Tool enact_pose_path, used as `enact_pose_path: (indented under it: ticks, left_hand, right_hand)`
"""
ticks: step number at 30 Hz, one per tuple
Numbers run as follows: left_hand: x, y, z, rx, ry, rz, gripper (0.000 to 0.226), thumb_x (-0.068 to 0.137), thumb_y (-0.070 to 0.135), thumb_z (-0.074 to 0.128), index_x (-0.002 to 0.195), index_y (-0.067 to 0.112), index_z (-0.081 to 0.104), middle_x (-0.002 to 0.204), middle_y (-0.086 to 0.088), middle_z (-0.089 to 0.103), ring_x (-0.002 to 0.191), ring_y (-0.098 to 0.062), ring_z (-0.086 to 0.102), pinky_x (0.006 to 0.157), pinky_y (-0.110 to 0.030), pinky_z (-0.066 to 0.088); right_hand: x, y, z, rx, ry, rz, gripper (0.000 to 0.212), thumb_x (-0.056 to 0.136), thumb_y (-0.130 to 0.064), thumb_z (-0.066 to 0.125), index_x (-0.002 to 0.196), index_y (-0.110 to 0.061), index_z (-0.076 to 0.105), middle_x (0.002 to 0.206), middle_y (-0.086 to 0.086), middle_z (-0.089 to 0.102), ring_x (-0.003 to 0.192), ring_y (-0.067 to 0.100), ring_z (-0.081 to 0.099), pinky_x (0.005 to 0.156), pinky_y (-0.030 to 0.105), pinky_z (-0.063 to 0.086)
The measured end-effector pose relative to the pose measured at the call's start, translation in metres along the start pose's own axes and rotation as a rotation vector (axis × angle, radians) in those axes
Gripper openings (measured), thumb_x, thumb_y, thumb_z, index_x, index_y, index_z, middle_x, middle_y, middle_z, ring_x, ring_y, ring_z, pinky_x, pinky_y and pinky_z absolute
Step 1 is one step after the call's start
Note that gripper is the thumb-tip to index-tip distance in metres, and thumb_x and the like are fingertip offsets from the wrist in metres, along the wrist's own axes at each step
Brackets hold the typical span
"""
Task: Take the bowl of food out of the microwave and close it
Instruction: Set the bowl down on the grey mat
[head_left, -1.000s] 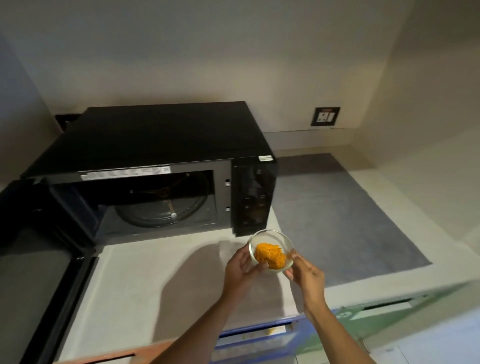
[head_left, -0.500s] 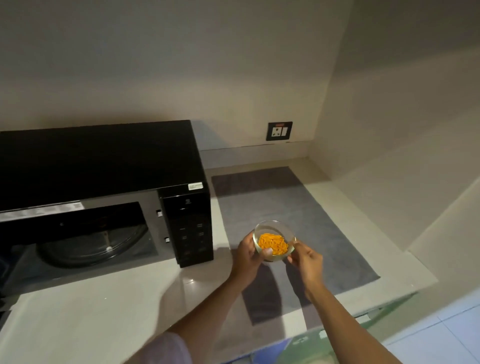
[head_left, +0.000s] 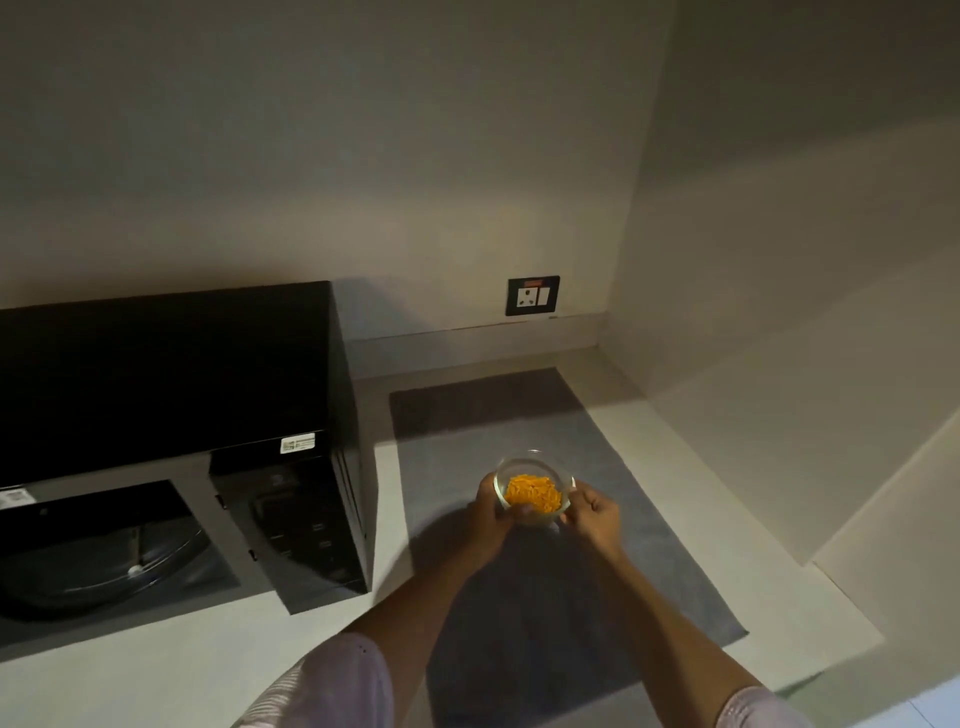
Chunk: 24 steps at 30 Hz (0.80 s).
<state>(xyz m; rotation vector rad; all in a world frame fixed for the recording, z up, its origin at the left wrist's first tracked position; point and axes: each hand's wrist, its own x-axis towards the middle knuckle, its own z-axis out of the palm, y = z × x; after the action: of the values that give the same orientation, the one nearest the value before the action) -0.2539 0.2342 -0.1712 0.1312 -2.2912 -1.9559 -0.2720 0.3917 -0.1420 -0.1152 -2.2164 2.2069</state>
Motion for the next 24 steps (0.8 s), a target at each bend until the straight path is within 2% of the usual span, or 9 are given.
enact_pose_path:
  ticks: [5, 8, 9, 11, 13, 16, 19, 22, 24]
  left_hand:
    - [0.013, -0.013, 0.005, 0.126, -0.018, -0.107, 0.081, 0.068, 0.047, 0.075, 0.127, 0.0, 0.045, 0.123, -0.015, 0.059, 0.113, -0.028, 0.058, 0.089, -0.022, 0.048]
    - [0.008, -0.01, 0.005, 0.176, -0.056, -0.105, 0.057, 0.079, 0.039, 0.072, 0.125, 0.026, 0.042, 0.123, -0.003, 0.057, 0.116, -0.022, 0.056, 0.098, -0.032, 0.046]
    - [0.008, -0.011, 0.004, 0.197, -0.061, -0.107, 0.056, 0.081, 0.041, 0.07, 0.127, 0.031, 0.041, 0.123, 0.001, 0.056, 0.116, -0.019, 0.055, 0.097, -0.029, 0.047]
    - [0.007, -0.007, 0.005, 0.177, -0.07, -0.126, 0.061, 0.085, 0.026, 0.07, 0.136, 0.019, 0.037, 0.126, -0.001, 0.053, 0.12, -0.02, 0.053, 0.089, -0.012, 0.046]
    - [0.007, -0.009, 0.004, 0.18, -0.064, -0.147, 0.066, 0.086, 0.017, 0.07, 0.14, 0.01, 0.034, 0.129, -0.005, 0.051, 0.124, -0.023, 0.051, 0.085, -0.006, 0.044]
    - [0.002, -0.005, 0.005, 0.244, -0.05, -0.186, 0.076, 0.081, 0.048, 0.069, 0.143, 0.026, 0.031, 0.137, 0.0, 0.052, 0.124, -0.018, 0.051, 0.099, -0.022, 0.044]
    - [-0.001, 0.0, 0.002, 0.307, -0.069, -0.218, 0.076, 0.076, 0.07, 0.06, 0.138, 0.041, 0.029, 0.142, -0.002, 0.052, 0.125, -0.022, 0.053, 0.106, -0.045, 0.044]
    - [-0.016, 0.029, -0.003, 0.334, -0.062, -0.194, 0.077, 0.089, 0.048, 0.059, 0.15, 0.019, 0.021, 0.151, -0.008, 0.04, 0.136, -0.028, 0.042, 0.109, -0.032, 0.035]
    - [-0.028, 0.045, -0.012, 0.363, -0.121, -0.11, 0.062, 0.093, 0.038, 0.057, 0.146, 0.024, 0.026, 0.148, 0.0, 0.041, 0.134, -0.016, 0.042, 0.104, -0.014, 0.032]
  right_hand:
    - [0.012, 0.013, -0.006, 0.037, -0.086, 0.012, 0.031, 0.096, -0.006, 0.05, 0.071, -0.015, 0.065, 0.051, -0.012, 0.058, 0.054, 0.0, 0.048, 0.051, 0.012, 0.04]
    - [0.018, 0.025, -0.007, 0.117, -0.069, 0.084, 0.037, 0.092, -0.005, 0.057, 0.059, -0.017, 0.068, 0.05, -0.012, 0.061, 0.059, 0.007, 0.051, 0.054, 0.013, 0.044]
    - [0.018, 0.026, -0.007, 0.179, -0.059, 0.111, 0.032, 0.087, -0.009, 0.062, 0.058, -0.017, 0.072, 0.053, -0.011, 0.064, 0.062, 0.008, 0.054, 0.06, 0.017, 0.047]
    - [0.02, 0.028, -0.005, 0.295, -0.041, 0.166, 0.02, 0.076, -0.014, 0.064, 0.061, -0.019, 0.077, 0.061, -0.009, 0.069, 0.07, 0.014, 0.057, 0.071, 0.028, 0.047]
    - [0.024, 0.034, -0.004, 0.341, -0.03, 0.218, 0.022, 0.084, -0.006, 0.061, 0.07, -0.014, 0.075, 0.069, -0.001, 0.069, 0.077, 0.019, 0.056, 0.071, 0.027, 0.049]
    - [0.02, 0.034, -0.004, 0.245, -0.029, 0.197, 0.021, 0.094, 0.001, 0.049, 0.091, -0.009, 0.067, 0.088, 0.012, 0.064, 0.083, 0.021, 0.056, 0.065, 0.018, 0.052]
    - [0.013, 0.031, -0.007, -0.13, 0.017, 0.116, 0.023, 0.097, -0.014, 0.051, 0.117, -0.007, 0.06, 0.115, 0.011, 0.059, 0.109, 0.026, 0.055, 0.091, 0.03, 0.044]
    - [0.009, 0.024, -0.009, -0.199, 0.058, 0.072, 0.048, 0.096, -0.023, 0.053, 0.141, -0.007, 0.044, 0.142, 0.012, 0.05, 0.132, 0.03, 0.046, 0.109, 0.041, 0.036]
    - [0.009, 0.015, -0.006, -0.196, 0.082, 0.024, 0.046, 0.095, -0.021, 0.055, 0.139, -0.012, 0.047, 0.14, 0.014, 0.053, 0.13, 0.031, 0.05, 0.109, 0.043, 0.039]
